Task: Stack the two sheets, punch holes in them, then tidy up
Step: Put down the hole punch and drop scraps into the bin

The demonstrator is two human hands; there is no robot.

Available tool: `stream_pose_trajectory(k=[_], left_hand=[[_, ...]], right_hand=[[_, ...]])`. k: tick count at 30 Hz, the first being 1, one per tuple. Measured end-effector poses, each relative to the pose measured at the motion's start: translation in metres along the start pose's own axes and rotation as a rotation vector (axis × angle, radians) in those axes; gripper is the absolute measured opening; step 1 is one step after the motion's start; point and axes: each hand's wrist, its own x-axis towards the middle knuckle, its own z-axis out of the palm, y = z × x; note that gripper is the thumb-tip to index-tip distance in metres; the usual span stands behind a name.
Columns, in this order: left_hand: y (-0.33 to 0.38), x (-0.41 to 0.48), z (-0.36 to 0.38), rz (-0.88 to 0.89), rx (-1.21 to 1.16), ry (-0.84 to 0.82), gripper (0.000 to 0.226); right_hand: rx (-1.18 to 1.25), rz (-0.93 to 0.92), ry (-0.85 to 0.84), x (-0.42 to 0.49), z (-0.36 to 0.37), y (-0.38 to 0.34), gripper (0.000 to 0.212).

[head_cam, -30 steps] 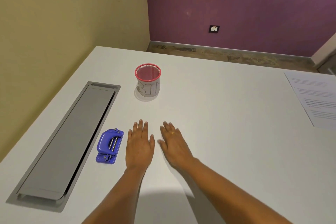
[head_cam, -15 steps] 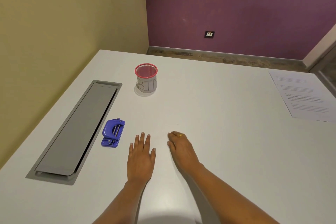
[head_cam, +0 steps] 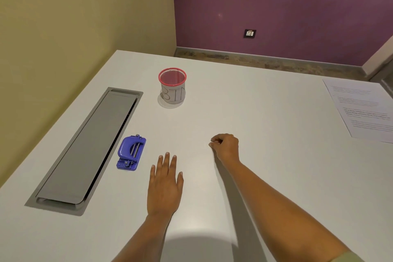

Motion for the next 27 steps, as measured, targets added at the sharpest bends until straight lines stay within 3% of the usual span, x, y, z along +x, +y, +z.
stream_pose_trajectory(k=[4, 14, 19, 27], left_hand=[[0.001, 0.0, 0.0, -0.003, -0.006, 0.003, 0.053], [0.002, 0.0, -0.001, -0.004, 0.013, 0.018, 0.052], [0.002, 0.001, 0.0, -0.015, 0.007, 0.009, 0.053], [0.004, 0.001, -0.004, -0.011, -0.012, 0.017, 0.051]], right_hand=[[-0.052, -0.024, -0.025, 0.004, 0.004, -0.003, 0.007], [-0.303, -0.042, -0.157, 0.009, 0.014, -0.009, 0.024], [-0.199, -0.008, -0.116, 0.027, 0.022, -0.039, 0.023], [-0.053, -0.225, -0.04, 0.076, 0.037, -0.132, 0.021]])
